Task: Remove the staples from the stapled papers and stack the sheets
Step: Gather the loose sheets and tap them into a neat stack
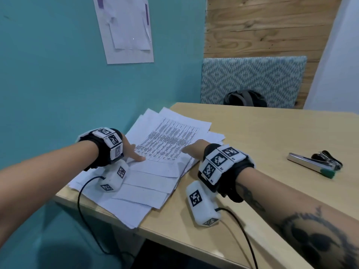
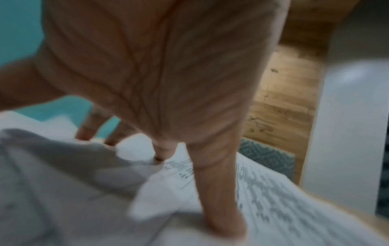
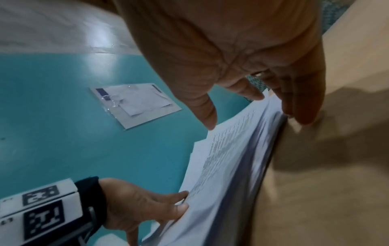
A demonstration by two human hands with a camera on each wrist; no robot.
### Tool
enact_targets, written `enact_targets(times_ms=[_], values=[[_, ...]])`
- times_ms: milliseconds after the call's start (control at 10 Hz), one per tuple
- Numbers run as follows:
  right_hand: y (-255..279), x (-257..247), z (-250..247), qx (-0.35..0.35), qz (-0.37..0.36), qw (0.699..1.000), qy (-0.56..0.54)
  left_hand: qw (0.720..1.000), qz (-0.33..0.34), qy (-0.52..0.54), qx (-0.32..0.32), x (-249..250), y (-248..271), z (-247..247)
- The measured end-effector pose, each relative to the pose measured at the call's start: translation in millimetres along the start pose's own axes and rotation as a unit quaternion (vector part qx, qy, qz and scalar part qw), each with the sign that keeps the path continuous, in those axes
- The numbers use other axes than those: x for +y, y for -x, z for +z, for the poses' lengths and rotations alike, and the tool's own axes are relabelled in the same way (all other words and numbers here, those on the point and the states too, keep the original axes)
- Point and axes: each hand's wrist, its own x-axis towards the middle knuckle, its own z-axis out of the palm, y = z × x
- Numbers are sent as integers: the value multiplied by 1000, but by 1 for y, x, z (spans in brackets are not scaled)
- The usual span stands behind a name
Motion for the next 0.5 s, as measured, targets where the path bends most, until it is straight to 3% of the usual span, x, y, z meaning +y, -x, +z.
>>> enact_targets(times_ms=[100,300,500], values=[[0,9,-3,3,-14,999,-47,997,19,69,16,14,11,-8],[4,45,-11,37,91,984,-151,995,55,76,28,74,53,-15],[17,106,-27,60,138,980,-130,986,115,108,55,124,80,-27]])
